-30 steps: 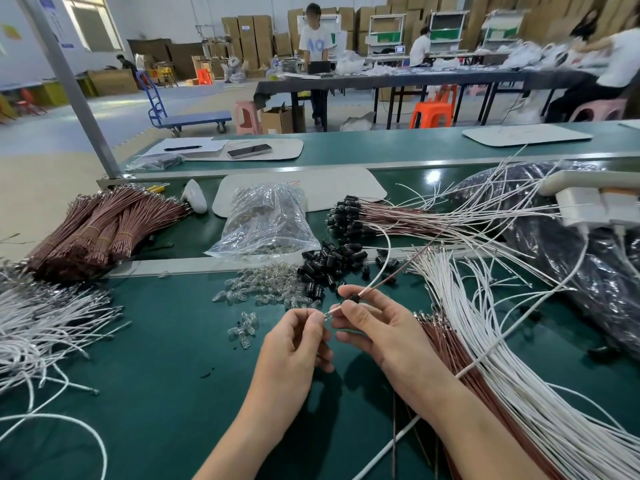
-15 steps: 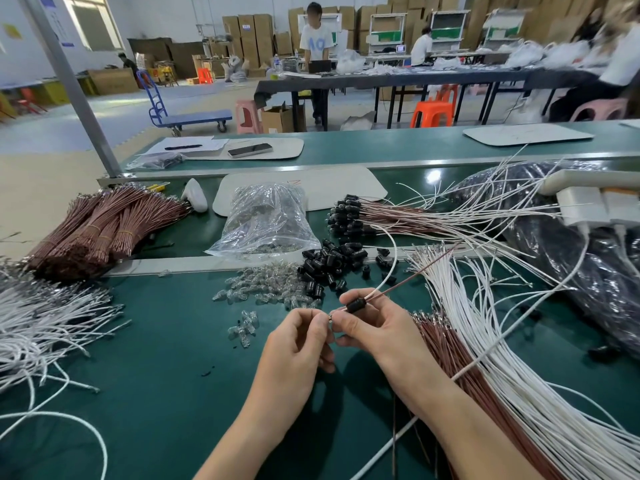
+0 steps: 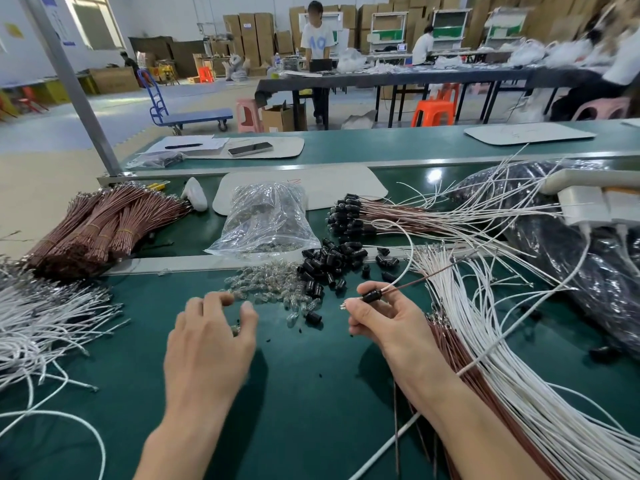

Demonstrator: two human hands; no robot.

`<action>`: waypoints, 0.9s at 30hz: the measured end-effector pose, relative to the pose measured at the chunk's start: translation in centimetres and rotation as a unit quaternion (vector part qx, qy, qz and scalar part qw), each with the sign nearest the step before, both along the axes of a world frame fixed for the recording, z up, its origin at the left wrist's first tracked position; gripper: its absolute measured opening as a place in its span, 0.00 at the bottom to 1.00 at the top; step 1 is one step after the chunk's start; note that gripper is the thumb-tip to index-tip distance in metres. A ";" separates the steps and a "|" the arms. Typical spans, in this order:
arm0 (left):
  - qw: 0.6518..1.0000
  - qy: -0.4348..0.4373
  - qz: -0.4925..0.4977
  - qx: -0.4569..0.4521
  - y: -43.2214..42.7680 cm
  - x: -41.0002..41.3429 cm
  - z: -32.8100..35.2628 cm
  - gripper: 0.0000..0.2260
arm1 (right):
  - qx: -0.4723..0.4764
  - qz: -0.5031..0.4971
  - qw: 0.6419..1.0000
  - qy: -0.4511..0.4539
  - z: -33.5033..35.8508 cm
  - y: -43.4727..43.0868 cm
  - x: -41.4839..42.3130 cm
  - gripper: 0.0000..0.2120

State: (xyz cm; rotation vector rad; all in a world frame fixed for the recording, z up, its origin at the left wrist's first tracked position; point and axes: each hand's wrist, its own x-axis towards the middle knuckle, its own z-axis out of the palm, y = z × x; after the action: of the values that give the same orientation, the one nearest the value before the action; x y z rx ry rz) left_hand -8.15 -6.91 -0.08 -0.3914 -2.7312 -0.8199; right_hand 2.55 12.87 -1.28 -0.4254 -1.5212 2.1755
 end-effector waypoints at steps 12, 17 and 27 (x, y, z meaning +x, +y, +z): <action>0.993 0.022 -0.073 -0.093 0.1 0.1 -1.1 0.08 | 0.023 -0.009 1.000 -0.016 0.1 -0.2 0.0 0.08; 0.993 0.027 -0.091 -0.074 0.2 0.0 -1.3 0.09 | 0.018 -0.010 1.000 -0.018 0.2 -0.2 0.1 0.07; 0.915 -0.065 -0.165 0.362 1.5 1.1 -0.1 0.10 | -0.081 0.008 0.996 0.023 0.7 -0.2 0.0 0.16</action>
State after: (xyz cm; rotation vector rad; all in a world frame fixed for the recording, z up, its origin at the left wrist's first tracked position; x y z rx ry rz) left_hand -7.06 -5.37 -0.15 -0.6436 -2.2524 -1.9046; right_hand 2.52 12.67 -0.61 -0.4139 -1.3327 2.3136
